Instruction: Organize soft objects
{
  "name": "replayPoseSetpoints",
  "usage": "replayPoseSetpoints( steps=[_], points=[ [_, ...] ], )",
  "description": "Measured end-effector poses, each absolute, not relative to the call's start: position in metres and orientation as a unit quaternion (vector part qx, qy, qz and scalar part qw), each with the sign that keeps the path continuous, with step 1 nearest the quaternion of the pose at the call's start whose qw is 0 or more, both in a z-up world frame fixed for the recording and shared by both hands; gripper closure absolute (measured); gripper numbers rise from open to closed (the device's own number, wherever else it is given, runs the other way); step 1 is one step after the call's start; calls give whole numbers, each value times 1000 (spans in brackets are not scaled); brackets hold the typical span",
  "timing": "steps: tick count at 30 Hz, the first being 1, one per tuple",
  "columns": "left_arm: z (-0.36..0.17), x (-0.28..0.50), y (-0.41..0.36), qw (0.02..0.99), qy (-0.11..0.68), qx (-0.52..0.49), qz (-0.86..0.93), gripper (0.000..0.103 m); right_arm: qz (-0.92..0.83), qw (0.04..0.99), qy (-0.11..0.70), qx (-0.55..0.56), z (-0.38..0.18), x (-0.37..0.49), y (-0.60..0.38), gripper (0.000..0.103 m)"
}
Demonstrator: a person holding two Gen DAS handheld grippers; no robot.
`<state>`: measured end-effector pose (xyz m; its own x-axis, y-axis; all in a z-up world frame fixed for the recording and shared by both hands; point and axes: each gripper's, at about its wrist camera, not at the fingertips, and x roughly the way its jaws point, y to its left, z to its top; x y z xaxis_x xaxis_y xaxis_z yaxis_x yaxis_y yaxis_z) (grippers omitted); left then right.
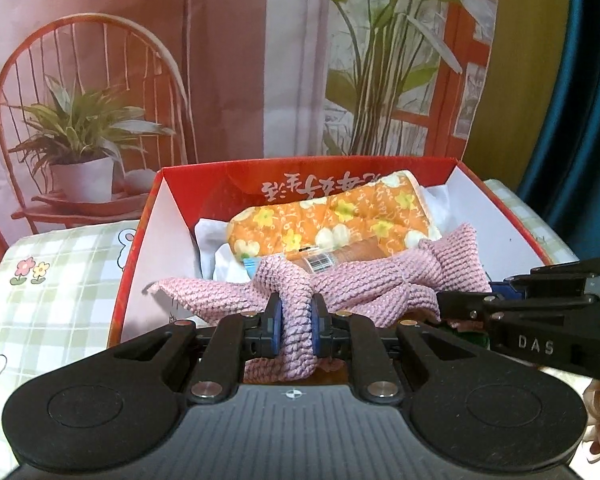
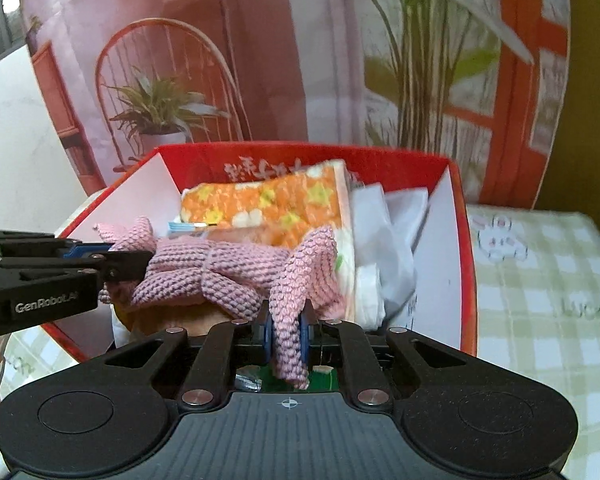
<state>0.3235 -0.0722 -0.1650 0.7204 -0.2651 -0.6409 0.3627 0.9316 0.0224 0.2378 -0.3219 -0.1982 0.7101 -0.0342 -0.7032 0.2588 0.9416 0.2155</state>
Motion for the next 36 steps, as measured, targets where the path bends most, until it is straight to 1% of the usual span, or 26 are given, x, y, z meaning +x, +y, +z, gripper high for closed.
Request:
replayPoseSetpoints(
  steps=[14, 16, 18, 19, 20, 21, 23, 24, 25, 26, 27, 28, 29, 31, 33, 35, 36],
  points=[
    [-168, 319, -53, 914, 358, 60, -183, 87, -63, 904, 401, 135, -192, 229, -317, 91],
    [-167, 318, -50, 914, 359, 57, -182, 85, -61, 903, 404, 134, -191, 225, -316, 91],
    [-163, 313, -50, 918, 349, 61, -181, 81, -62, 904, 403, 126, -189, 221, -314, 91],
    [-161, 311, -51, 919, 345, 63, -179, 73, -62, 908, 399, 115, -187, 218, -311, 88],
    [-159, 309, -52, 921, 340, 65, -177, 61, -61, 911, 394, 107, -185, 215, -309, 85],
    [-157, 307, -52, 923, 334, 66, -176, 55, -61, 913, 389, 102, -182, 212, -307, 83],
    [-153, 302, -53, 927, 323, 65, -179, 36, -65, 917, 380, 97, -176, 207, -304, 79],
    [-150, 299, -53, 928, 318, 64, -181, 31, -69, 920, 376, 92, -173, 204, -302, 78],
    [-147, 296, -53, 930, 314, 63, -181, 22, -72, 921, 373, 87, -170, 202, -301, 74],
    [-145, 293, -54, 932, 308, 64, -179, 13, -76, 922, 370, 82, -167, 200, -299, 67],
    [-143, 290, -54, 935, 302, 66, -176, 9, -80, 923, 368, 79, -165, 198, -299, 63],
    [-141, 287, -54, 937, 297, 67, -174, 4, -83, 925, 363, 77, -162, 196, -298, 57],
    [-138, 284, -54, 939, 291, 69, -171, 3, -87, 926, 359, 76, -160, 194, -298, 52],
    [-136, 281, -55, 940, 289, 71, -165, 1, -95, 928, 351, 80, -155, 190, -300, 46],
    [-134, 278, -54, 942, 286, 72, -157, 0, -100, 930, 345, 82, -151, 188, -301, 41],
    [-133, 276, -54, 944, 286, 76, -146, 0, -105, 931, 340, 81, -148, 186, -302, 32],
    [-132, 274, -54, 944, 286, 79, -141, 0, -107, 932, 337, 79, -147, 185, -302, 30]
  ],
)
